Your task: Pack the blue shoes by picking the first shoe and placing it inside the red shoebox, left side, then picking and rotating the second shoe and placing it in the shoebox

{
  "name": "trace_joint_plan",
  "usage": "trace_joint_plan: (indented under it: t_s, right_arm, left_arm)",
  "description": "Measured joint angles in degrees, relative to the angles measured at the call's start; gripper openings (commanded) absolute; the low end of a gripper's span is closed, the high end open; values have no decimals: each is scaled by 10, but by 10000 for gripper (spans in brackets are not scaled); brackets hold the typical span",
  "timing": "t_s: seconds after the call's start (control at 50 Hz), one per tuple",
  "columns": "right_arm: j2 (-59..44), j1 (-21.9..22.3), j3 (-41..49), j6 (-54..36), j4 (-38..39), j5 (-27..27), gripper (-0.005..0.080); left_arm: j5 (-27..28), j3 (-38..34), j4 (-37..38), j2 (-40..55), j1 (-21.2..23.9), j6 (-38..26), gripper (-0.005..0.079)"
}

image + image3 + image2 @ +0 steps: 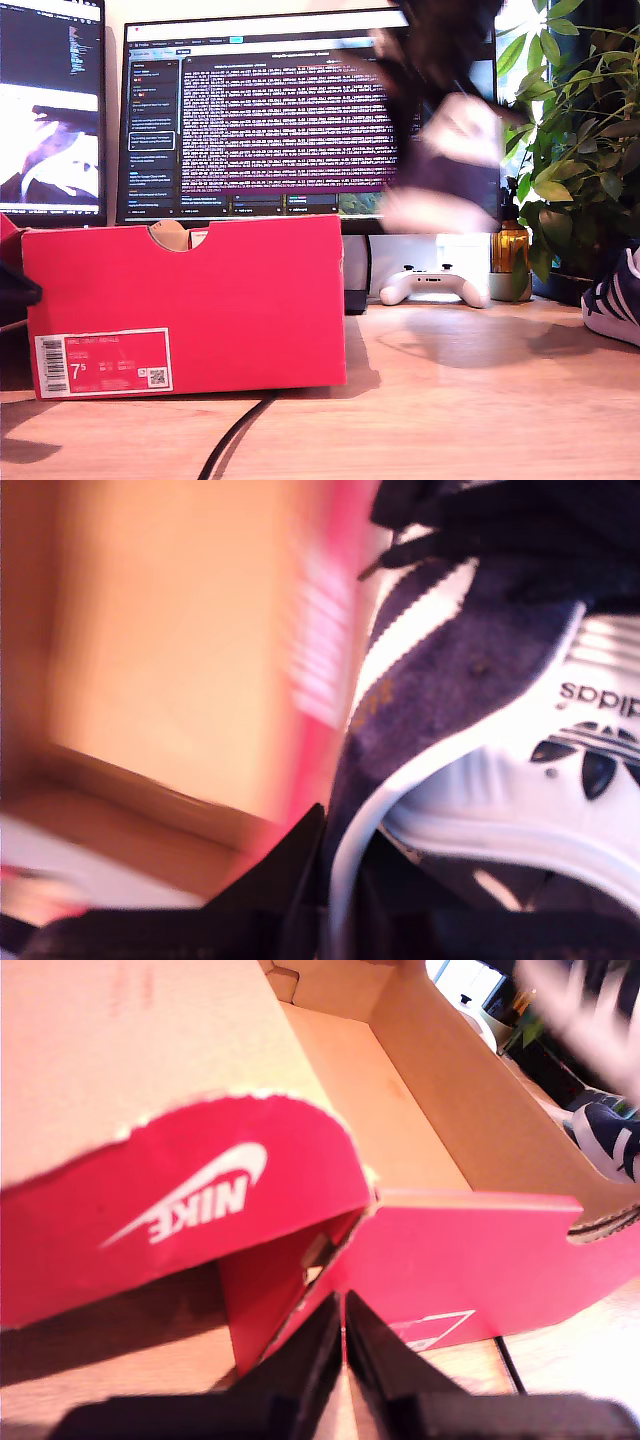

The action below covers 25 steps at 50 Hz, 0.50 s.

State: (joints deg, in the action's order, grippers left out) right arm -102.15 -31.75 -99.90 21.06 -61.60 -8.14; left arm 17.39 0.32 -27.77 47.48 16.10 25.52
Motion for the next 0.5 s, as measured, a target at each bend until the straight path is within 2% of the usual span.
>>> trace_joint_plan:
  t_s: [0.18,0.34,0.5]
  right_arm:
    - [0,-34,-34,39,19,-6,-13]
    - [0,-48,-34,90,45,-10,-13]
    - [-2,-55,-34,105,72,-11,-13]
  left_arm:
    - [0,0,0,0,0,0,-21]
    - [0,0,0,0,0,0,-21]
    - [0,0,0,0,0,0,-21]
